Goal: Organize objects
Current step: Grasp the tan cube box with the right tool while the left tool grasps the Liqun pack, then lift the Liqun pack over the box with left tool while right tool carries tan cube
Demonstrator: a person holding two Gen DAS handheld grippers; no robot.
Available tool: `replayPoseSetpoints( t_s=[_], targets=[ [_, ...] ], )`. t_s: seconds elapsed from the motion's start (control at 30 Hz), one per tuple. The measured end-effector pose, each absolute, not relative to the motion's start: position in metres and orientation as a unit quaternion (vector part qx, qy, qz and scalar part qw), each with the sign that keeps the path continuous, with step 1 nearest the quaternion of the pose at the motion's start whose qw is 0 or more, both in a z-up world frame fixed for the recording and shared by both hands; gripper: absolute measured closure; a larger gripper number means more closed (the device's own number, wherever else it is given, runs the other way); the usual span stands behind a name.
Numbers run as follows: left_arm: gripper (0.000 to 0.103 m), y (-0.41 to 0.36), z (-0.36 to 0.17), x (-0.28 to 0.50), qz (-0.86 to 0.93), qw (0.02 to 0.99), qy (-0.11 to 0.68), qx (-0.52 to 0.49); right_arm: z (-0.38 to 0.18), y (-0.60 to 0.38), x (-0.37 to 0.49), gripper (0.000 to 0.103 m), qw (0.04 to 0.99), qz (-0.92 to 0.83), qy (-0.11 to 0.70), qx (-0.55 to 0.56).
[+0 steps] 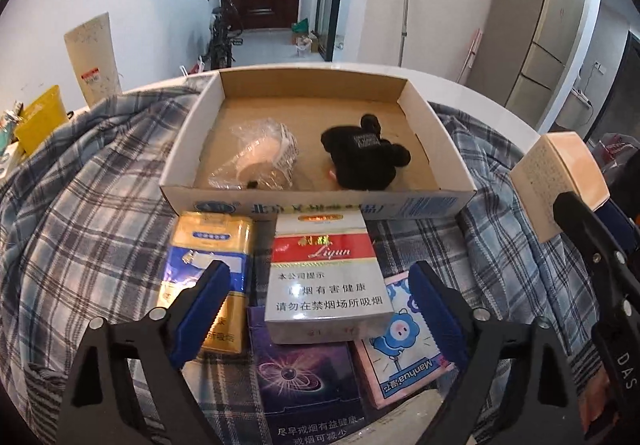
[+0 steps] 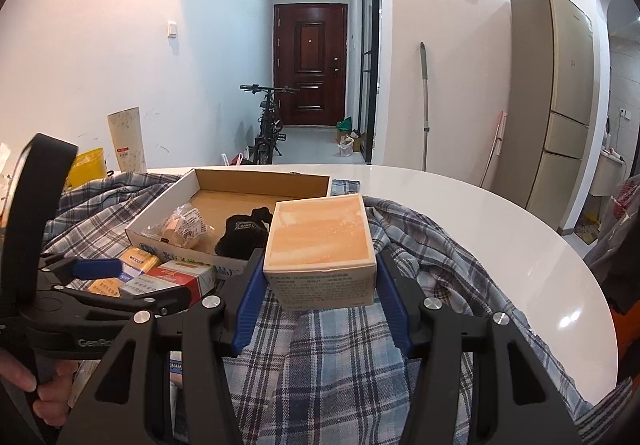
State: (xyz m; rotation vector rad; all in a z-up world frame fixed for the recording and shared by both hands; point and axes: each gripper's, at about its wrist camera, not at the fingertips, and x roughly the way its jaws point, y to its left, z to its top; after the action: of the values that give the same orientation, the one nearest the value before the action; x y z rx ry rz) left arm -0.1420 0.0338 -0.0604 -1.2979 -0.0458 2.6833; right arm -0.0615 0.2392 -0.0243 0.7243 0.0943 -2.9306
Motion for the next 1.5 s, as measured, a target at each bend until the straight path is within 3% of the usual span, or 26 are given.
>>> replayPoseSetpoints(
  t_s=[0.03, 0.13, 0.67, 1.5],
  targets=[
    [0.017, 0.035, -0.062, -0.143, 0.896, 0.083, -0.015, -0.437, -0.024, 0.239, -0.062, 0.05, 0.061, -0.968, 0.032, 0.24],
    [0.043, 0.036, -0.066, -0.144, 0.889, 0.095, -0.014, -0.448, -0.025, 0.237, -0.064, 0.05, 0.061, -0.967, 0.033, 0.244],
    [0.045, 0.031, -0.009, -0.08, 0.953, 0.052, 0.045, -0.294, -0.022, 0.24, -0.058, 0.05, 0.064, -0.972, 0.028, 0.223],
    [0.045, 0.01, 0.039, -0.047, 0.968, 0.05, 0.043, -0.242, 0.031, 0.241, -0.046, 0.05, 0.111, -0.978, 0.004, 0.176]
  ],
)
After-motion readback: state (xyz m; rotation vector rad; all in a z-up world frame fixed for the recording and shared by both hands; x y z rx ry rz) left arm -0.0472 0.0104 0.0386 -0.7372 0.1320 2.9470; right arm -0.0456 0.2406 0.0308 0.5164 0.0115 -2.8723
